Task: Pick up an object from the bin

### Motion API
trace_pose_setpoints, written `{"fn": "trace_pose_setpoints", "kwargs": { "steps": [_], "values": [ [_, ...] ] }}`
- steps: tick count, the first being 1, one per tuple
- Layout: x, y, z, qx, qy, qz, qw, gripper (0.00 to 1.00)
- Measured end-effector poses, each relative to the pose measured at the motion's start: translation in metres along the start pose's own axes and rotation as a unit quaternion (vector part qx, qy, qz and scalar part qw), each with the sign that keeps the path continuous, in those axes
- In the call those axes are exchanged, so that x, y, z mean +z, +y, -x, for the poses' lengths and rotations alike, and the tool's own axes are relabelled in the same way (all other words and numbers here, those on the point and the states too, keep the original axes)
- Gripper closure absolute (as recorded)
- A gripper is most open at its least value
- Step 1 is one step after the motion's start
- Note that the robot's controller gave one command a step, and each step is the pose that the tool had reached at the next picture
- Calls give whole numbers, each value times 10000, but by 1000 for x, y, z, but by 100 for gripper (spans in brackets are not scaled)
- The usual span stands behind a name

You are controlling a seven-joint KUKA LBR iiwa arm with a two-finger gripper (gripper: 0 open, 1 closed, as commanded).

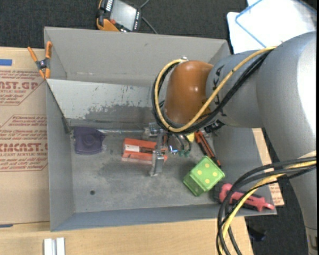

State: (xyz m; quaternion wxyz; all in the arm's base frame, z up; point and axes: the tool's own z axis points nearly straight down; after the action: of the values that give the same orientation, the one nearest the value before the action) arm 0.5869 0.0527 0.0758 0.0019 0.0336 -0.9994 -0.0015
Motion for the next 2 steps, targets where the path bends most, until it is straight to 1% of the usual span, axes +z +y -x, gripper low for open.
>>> {"fn": "trace_pose_setpoints", "kwargs": {
  "steps": [1,2],
  "values": [
    [5,15,3,-160,-134,12,9998,0],
    [0,3,1,-17,-34,8,10000,100]
  ]
}}
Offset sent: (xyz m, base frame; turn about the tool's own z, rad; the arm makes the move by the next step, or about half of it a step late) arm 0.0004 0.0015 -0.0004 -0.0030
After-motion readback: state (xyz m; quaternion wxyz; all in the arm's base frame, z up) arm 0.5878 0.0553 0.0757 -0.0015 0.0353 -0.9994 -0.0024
